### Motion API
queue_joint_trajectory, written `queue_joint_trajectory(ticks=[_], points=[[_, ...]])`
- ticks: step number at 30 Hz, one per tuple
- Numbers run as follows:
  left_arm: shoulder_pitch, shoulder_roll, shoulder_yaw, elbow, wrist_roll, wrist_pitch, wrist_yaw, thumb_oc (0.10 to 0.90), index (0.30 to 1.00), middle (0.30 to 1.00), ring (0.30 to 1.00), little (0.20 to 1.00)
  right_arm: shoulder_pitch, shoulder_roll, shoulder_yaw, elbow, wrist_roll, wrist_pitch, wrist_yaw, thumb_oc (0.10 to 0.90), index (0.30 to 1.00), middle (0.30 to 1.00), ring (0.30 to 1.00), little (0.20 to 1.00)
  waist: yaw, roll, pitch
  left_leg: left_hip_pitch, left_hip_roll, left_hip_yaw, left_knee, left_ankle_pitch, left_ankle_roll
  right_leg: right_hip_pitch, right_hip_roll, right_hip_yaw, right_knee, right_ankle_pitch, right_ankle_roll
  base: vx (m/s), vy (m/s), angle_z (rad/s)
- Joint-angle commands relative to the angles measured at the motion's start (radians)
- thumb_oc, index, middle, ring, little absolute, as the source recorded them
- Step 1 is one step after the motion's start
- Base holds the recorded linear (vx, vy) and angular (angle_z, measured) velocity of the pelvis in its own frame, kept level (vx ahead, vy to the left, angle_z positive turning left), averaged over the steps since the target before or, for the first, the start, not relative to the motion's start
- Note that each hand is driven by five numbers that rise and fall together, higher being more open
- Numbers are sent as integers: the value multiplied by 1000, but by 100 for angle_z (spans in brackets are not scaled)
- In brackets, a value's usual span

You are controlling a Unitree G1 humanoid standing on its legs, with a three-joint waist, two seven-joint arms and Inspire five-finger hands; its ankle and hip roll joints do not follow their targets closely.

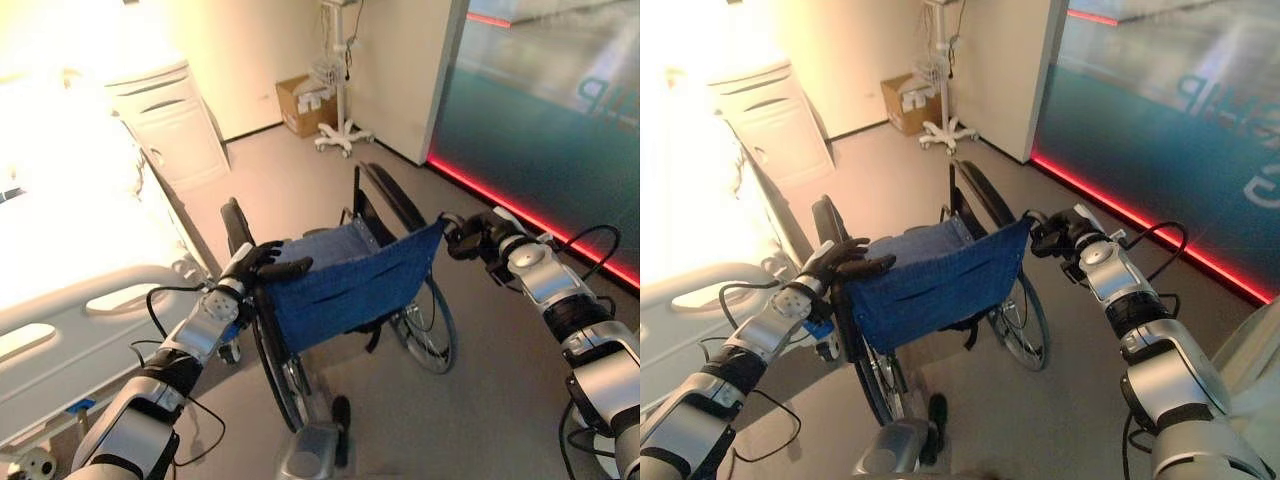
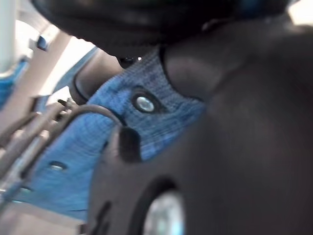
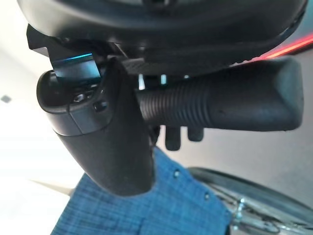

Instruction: Push the wheelchair next to the bed

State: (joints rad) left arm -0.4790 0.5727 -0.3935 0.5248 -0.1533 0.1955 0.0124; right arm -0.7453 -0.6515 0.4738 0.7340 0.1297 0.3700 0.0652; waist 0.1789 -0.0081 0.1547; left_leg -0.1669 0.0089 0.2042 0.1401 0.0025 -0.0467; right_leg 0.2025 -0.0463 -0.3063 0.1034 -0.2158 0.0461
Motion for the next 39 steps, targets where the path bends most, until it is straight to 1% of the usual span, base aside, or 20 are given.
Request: queue_joint_trajectory(ticks=[1,2,3,7,8,11,13,15,17,18,19,21,23,27,28,30,33,34,38,39], points=[[86,-78,-69,126,58,48,52,400,300,300,300,300,-42,62,41,-12,3,-61,62,400,300,300,300,300,4,-28,47,-33,-32,-21,-31,58,66,51,11,89,65,61,25,250,104,26],[84,-79,-71,130,61,50,52,400,300,300,300,300,-40,66,40,-7,2,-65,62,400,300,300,300,300,6,-31,42,-31,-37,-25,-32,55,70,51,6,87,70,68,31,293,132,17],[77,-84,-73,149,70,50,55,400,300,300,300,300,-38,79,37,1,-3,-67,54,400,300,300,300,300,14,-44,30,-20,-56,-47,-39,48,81,48,-24,73,98,113,59,273,130,15],[66,-96,-68,179,71,35,66,400,300,300,300,300,-36,95,31,11,-20,-72,49,400,300,300,300,300,21,-48,16,-7,-76,-74,-56,45,99,37,-61,70,178,177,84,239,157,1],[65,-107,-75,184,85,33,72,400,300,300,300,300,-23,99,22,14,-24,-84,38,400,300,300,300,300,12,-48,4,10,-101,-99,-72,40,115,12,-67,113,295,242,94,292,197,8],[67,-111,-87,187,92,26,68,400,300,300,300,300,4,94,10,1,-24,-81,28,400,300,300,300,300,-12,-33,-12,32,-108,-130,-84,32,126,-66,-52,164,427,294,96,222,135,27],[73,-111,-86,182,99,29,58,400,300,300,300,300,33,87,0,-33,-31,-59,30,400,300,300,300,300,-37,-19,-17,67,-107,-162,-86,19,131,-148,-78,179,474,324,88,282,86,61],[72,-119,-83,189,111,28,56,400,300,300,300,300,43,82,2,-46,-31,-54,29,400,300,300,300,300,-64,0,-4,111,-95,-201,-84,3,131,-243,-102,201,424,312,67,249,-50,28],[64,-116,-86,193,119,20,48,400,300,300,300,300,42,81,5,-51,-21,-48,10,400,300,300,300,300,-80,7,12,134,-88,-240,-69,-21,128,-312,-116,226,336,307,57,203,-205,21],[52,-106,-88,193,119,14,43,400,300,300,300,300,35,78,8,-51,-1,-43,-11,400,300,300,300,300,-93,-4,33,150,-92,-274,-45,-59,124,-348,-143,252,206,336,62,186,-261,44],[49,-104,-87,192,121,11,40,400,300,300,300,300,33,77,8,-51,3,-41,-16,400,300,300,300,300,-97,-10,40,155,-95,-282,-39,-73,122,-354,-149,259,168,349,67,186,-281,76],[34,-88,-87,188,117,3,30,400,300,300,300,300,19,68,3,-59,13,-21,-26,400,300,300,300,300,-111,-25,59,174,-95,-306,-17,-124,110,-381,-172,284,11,379,90,201,-244,76],[24,-87,-87,187,125,1,27,400,300,300,300,300,-13,57,-2,-63,17,21,-15,400,300,300,300,300,-120,-33,69,197,-81,-320,-3,-162,97,-390,-183,280,-115,390,114,281,-267,68],[25,-90,-88,194,149,1,20,400,300,300,300,300,-40,48,2,-67,51,83,-8,400,300,300,300,300,-133,-52,55,230,-58,-340,7,-200,79,-380,-176,302,-128,402,127,304,-274,58],[16,-85,-95,202,157,4,19,400,300,300,300,300,-49,49,6,-67,77,102,-17,400,300,300,300,300,-143,-56,51,243,-45,-352,8,-208,72,-394,-162,315,-75,390,125,244,-231,42],[10,-90,-88,232,124,17,32,400,300,300,300,300,-48,60,-7,-35,96,92,-7,400,300,300,300,300,-148,-61,36,256,-17,-345,11,-200,55,-375,-154,283,-24,350,126,333,-277,53],[8,-104,-81,246,109,31,31,400,300,300,300,300,-50,66,-1,-27,106,92,-10,400,300,300,300,300,-154,-59,30,279,18,-322,-12,-171,28,-349,-145,255,-18,337,118,198,-154,54],[-7,-106,-83,261,118,31,34,400,300,300,300,300,-61,71,7,-22,127,86,-31,400,300,300,300,300,-156,-54,33,272,37,-302,-35,-144,17,-333,-137,239,-29,328,109,121,-159,45],[-99,-95,-109,310,67,25,47,400,300,300,300,300,-108,83,23,-8,175,69,-82,400,300,300,300,300,-162,-33,56,230,47,-292,-86,-86,5,-313,-110,211,-21,280,88,26,-119,26],[-106,-94,-111,311,62,26,48,400,300,300,300,300,-112,84,24,-9,178,69,-85,400,300,300,300,300,-163,-31,59,227,46,-294,-87,-84,5,-316,-109,208,-13,274,87,0,-125,2]])
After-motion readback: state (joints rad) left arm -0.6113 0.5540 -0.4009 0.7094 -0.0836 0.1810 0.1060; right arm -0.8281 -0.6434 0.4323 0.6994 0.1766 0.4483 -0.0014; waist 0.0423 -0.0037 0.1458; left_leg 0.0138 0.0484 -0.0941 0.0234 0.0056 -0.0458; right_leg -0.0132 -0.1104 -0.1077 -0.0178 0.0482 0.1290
